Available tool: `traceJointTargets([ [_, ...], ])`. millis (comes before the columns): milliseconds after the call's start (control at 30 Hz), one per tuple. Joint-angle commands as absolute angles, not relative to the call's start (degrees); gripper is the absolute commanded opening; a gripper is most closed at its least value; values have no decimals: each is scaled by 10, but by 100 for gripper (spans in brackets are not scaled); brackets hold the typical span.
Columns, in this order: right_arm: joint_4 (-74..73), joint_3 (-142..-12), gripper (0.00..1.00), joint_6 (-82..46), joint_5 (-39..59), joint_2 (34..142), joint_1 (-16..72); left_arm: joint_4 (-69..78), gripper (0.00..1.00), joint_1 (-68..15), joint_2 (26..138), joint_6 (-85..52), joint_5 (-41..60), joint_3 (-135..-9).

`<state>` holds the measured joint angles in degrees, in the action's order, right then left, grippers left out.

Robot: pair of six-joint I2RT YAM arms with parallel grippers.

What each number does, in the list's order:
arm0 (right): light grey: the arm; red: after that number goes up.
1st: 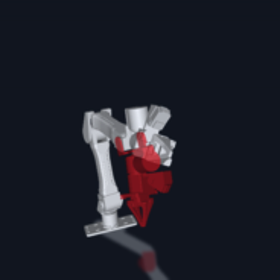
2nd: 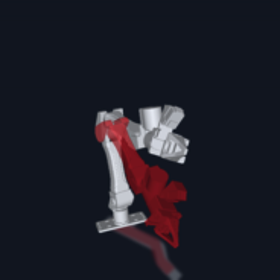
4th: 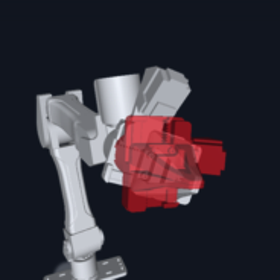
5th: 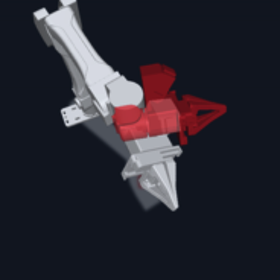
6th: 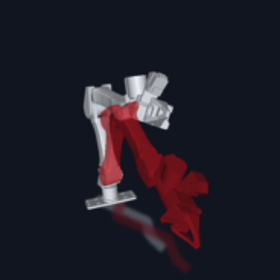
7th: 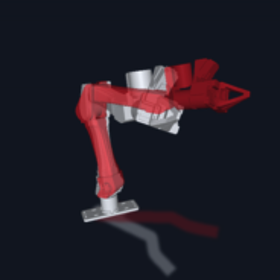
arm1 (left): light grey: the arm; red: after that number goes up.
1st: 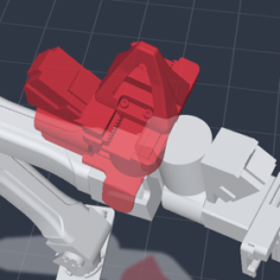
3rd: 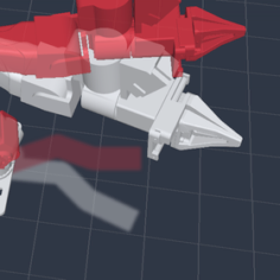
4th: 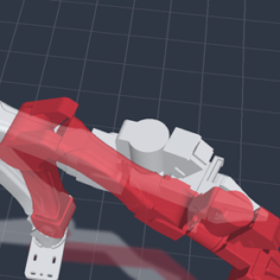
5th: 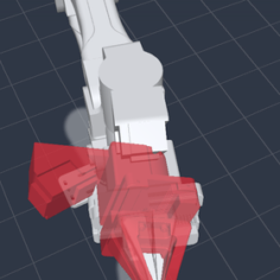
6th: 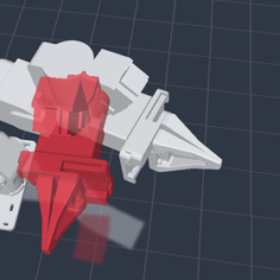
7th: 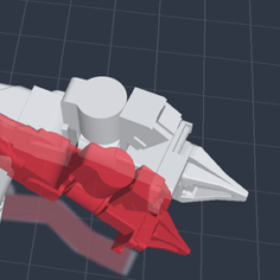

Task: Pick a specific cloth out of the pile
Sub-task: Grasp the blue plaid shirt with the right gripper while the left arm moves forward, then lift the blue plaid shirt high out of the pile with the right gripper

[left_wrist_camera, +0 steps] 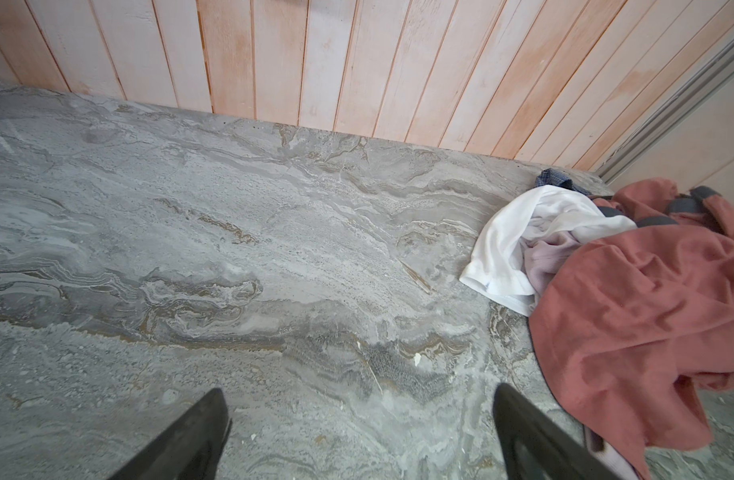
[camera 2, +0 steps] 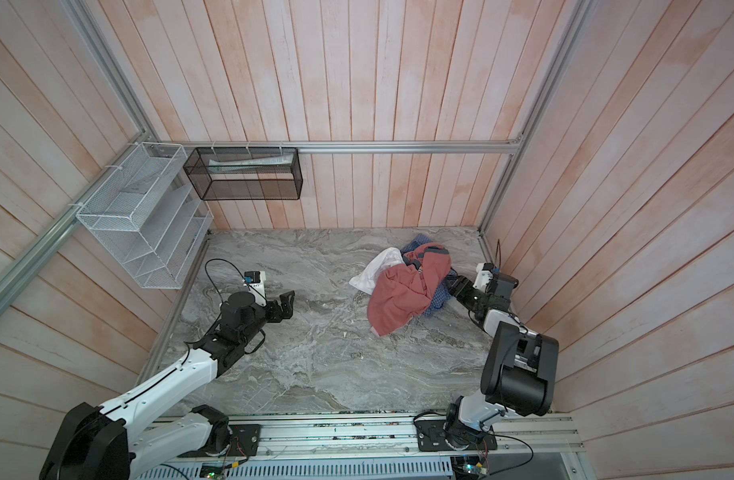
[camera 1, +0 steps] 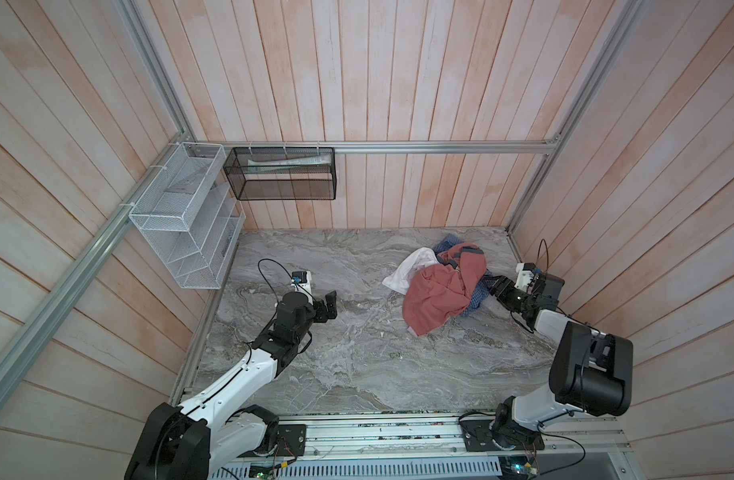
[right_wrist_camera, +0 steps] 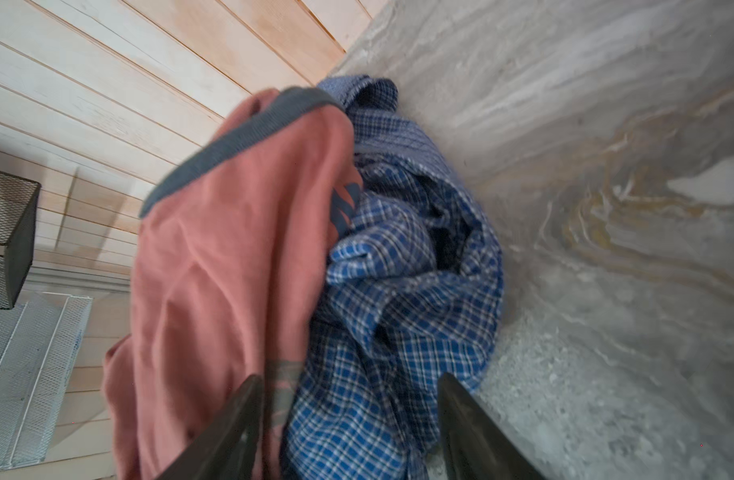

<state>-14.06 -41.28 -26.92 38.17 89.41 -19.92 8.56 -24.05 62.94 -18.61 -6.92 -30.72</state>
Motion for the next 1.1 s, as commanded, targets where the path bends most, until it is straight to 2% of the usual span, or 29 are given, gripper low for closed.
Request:
traceJointTargets([
  [0,-121,-395,70,-248,378,910,-197,106,100,-242,633,-175,-59,-295],
  [67,-129,-390,69,-249,384,923,-192,112,100,-242,640,-174,-57,-297],
  [233,-120,-421,58,-244,404,980,-154,114,100,-242,657,-170,-49,-305],
  [300,-130,-422,46,-253,405,997,-148,113,100,-242,659,-170,-51,-306],
  [400,-146,-405,15,-268,387,985,-147,115,100,-242,656,-169,-54,-305],
  [467,-134,-399,5,-264,364,957,-146,119,100,-242,656,-166,-55,-304],
  [567,-102,-404,0,-253,326,905,-143,126,100,-242,663,-165,-51,-305],
  [800,34,-508,0,-207,237,807,-97,133,100,-242,688,-163,-37,-319],
  [1067,139,-634,0,-202,154,764,-54,129,100,-242,714,-141,-19,-350],
])
